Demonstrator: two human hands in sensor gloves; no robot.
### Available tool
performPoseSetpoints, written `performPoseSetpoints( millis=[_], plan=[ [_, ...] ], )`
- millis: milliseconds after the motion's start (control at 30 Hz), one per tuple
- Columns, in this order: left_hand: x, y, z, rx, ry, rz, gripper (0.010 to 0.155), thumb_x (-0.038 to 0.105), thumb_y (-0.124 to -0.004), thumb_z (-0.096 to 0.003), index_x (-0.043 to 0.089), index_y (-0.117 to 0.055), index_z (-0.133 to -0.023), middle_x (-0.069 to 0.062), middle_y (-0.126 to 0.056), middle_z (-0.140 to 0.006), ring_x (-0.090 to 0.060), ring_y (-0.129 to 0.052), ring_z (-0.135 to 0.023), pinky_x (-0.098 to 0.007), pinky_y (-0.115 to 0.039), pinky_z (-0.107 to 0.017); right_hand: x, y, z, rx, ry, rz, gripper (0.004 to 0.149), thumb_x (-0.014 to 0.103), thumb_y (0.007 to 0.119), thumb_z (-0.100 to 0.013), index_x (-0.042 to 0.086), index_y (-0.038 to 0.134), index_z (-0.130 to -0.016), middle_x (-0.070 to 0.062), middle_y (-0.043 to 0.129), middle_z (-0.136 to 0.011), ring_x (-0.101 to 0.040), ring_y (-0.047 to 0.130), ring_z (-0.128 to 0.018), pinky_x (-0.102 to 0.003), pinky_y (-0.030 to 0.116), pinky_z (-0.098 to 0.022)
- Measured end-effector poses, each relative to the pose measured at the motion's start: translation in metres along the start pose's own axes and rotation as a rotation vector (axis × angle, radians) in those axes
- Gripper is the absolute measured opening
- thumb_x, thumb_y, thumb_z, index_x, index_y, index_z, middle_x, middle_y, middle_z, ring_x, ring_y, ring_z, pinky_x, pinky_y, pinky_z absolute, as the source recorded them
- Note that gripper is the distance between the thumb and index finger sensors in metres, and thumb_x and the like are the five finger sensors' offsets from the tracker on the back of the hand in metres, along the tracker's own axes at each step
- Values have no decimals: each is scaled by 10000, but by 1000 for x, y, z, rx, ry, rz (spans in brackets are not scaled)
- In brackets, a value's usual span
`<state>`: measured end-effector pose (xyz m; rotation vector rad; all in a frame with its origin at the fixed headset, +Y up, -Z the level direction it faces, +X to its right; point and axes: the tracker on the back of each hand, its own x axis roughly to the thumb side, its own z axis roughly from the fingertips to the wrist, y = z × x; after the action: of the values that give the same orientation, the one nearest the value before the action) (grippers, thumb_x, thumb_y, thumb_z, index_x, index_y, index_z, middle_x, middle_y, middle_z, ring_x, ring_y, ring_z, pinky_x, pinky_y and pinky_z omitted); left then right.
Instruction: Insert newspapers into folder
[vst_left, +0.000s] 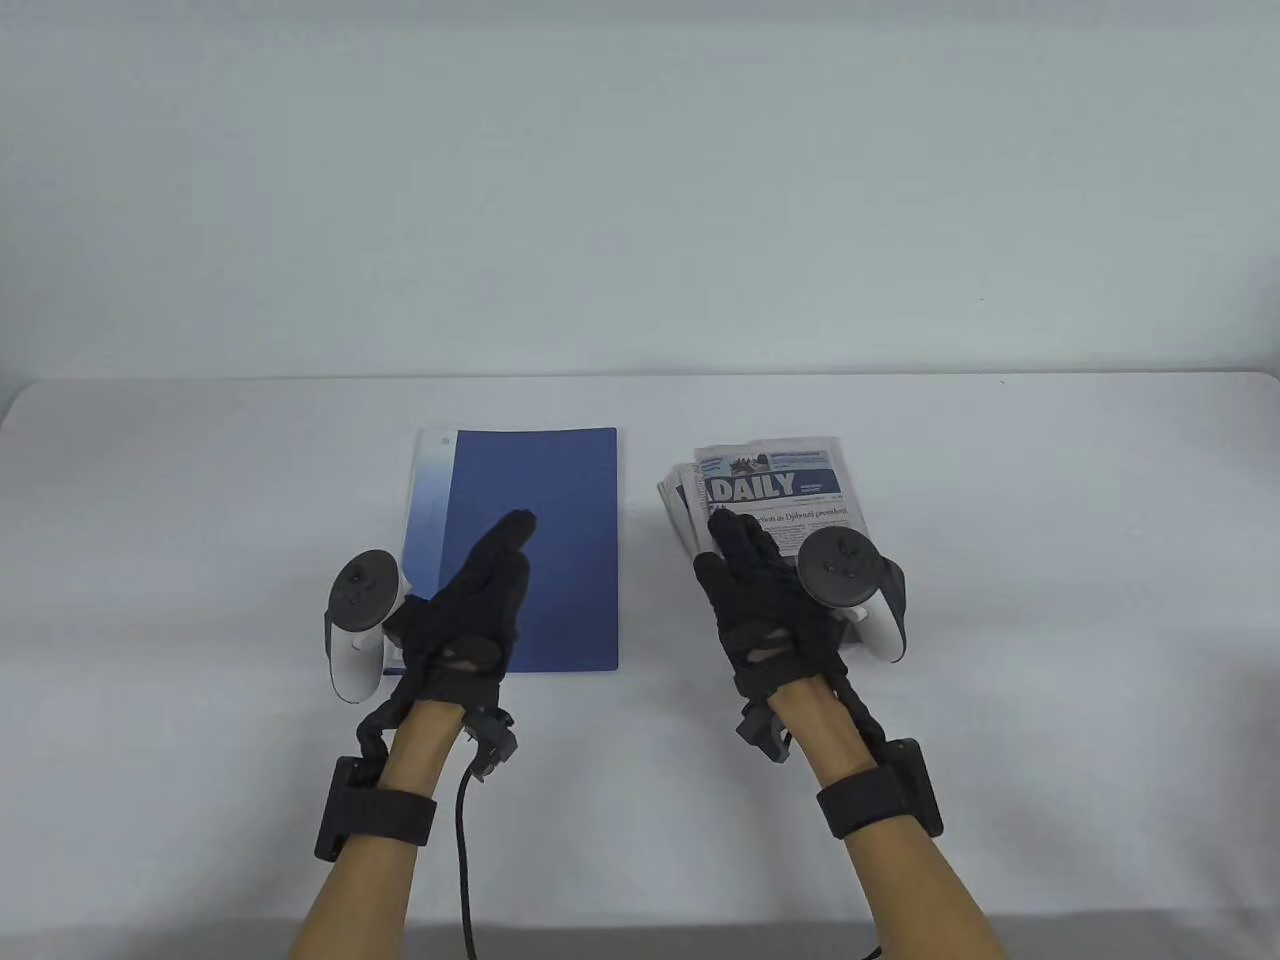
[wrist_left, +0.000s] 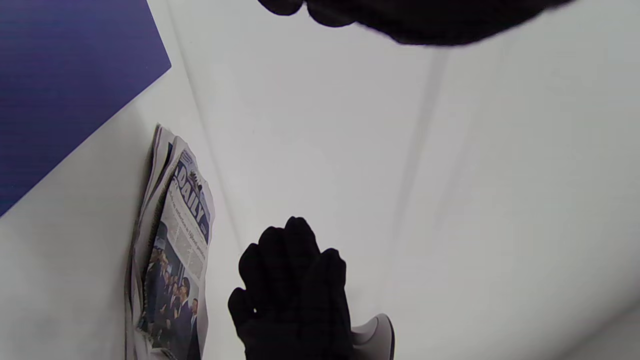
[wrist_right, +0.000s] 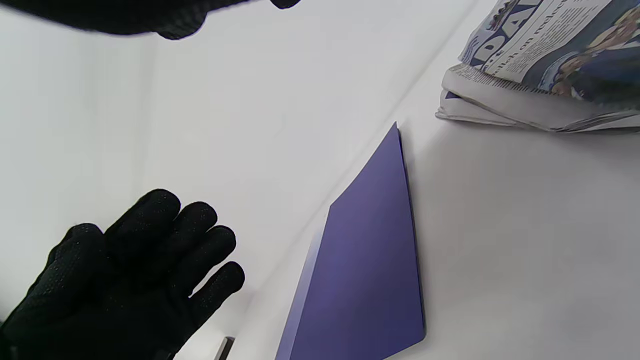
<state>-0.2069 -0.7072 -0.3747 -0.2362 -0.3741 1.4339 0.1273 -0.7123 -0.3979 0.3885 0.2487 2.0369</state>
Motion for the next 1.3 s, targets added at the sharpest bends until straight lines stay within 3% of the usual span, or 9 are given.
performPoseSetpoints(
  millis=[233, 567, 700, 800, 900, 967, 1067, 1133, 1300],
  plan=[
    [1, -3, 3, 33, -30, -23, 712, 512, -555, -611, 286, -244, -1211, -63, -181, -1272, -412, -65, -1176, -636, -144, -879, 6, -3, -1, 4, -49, -62, 763, 511, 592, -609, 84, 221, -1120, -223, 119, -1097, -563, 121, -969, -772, 98, -558],
    [-8, -3, 5, 57, 15, -70, 723, 513, -563, -613, 311, -203, -1206, -40, -133, -1273, -390, -25, -1179, -641, -121, -880, 18, 16, -5, 86, -173, -108, 778, 535, 592, -602, 110, 205, -1127, -194, 116, -1113, -548, 102, -985, -769, 124, -585],
    [-14, -13, 1, 26, 73, -149, 726, 511, -569, -615, 315, -194, -1205, -40, -118, -1277, -409, -5, -1169, -648, -107, -874, 22, 22, -8, 108, -178, -129, 782, 536, 589, -603, 111, 192, -1125, -192, 110, -1112, -548, 101, -984, -769, 124, -586],
    [-30, -28, -8, -28, 188, -246, 689, 497, -574, -618, 289, -295, -1212, -51, -237, -1287, -441, -116, -1183, -659, -172, -883, 23, 25, -9, 121, -178, -136, 782, 533, 588, -605, 105, 189, -1123, -196, 111, -1110, -552, 106, -983, -770, 127, -584],
    [-61, -56, -16, -146, 508, -554, 761, 517, -611, -619, 250, -213, -1210, -118, -191, -1269, -533, -131, -1131, -665, -155, -841, 23, 25, -8, 125, -174, -111, 782, 529, 588, -606, 98, 187, -1122, -203, 117, -1108, -557, 119, -980, -771, 131, -583],
    [-70, -77, -21, -269, 622, -799, 862, 556, -633, -607, 266, -46, -1167, -97, 16, -1207, -448, 91, -1081, -627, -1, -784, 21, 24, -7, 132, -168, -91, 782, 526, 588, -607, 93, 187, -1121, -208, 120, -1107, -559, 129, -981, -772, 133, -582],
    [-65, -104, -26, -263, 630, -1155, 903, 616, -595, -586, 226, -17, -1159, -162, 1, -1167, -561, -44, -1075, -707, -171, -798, 18, 23, -5, 138, -157, -80, 784, 522, 588, -609, 86, 179, -1118, -213, 117, -1104, -562, 136, -979, -772, 132, -580],
    [-60, -112, -26, -192, 581, -1183, 860, 569, -631, -613, 207, -97, -1181, -157, -175, -1175, -562, -225, -1080, -702, -255, -811, 17, 20, -3, 132, -153, -93, 784, 520, 588, -610, 84, 181, -1118, -213, 120, -1104, -562, 144, -979, -773, 134, -580],
    [-51, -128, -28, -162, 522, -1406, 720, 498, -612, -626, 179, -299, -1191, -218, -408, -1154, -571, -528, -1039, -659, -561, -802, 14, 14, -1, 116, -146, -98, 784, 518, 588, -610, 75, 184, -1116, -219, 128, -1103, -565, 163, -979, -774, 137, -579]
  ],
)
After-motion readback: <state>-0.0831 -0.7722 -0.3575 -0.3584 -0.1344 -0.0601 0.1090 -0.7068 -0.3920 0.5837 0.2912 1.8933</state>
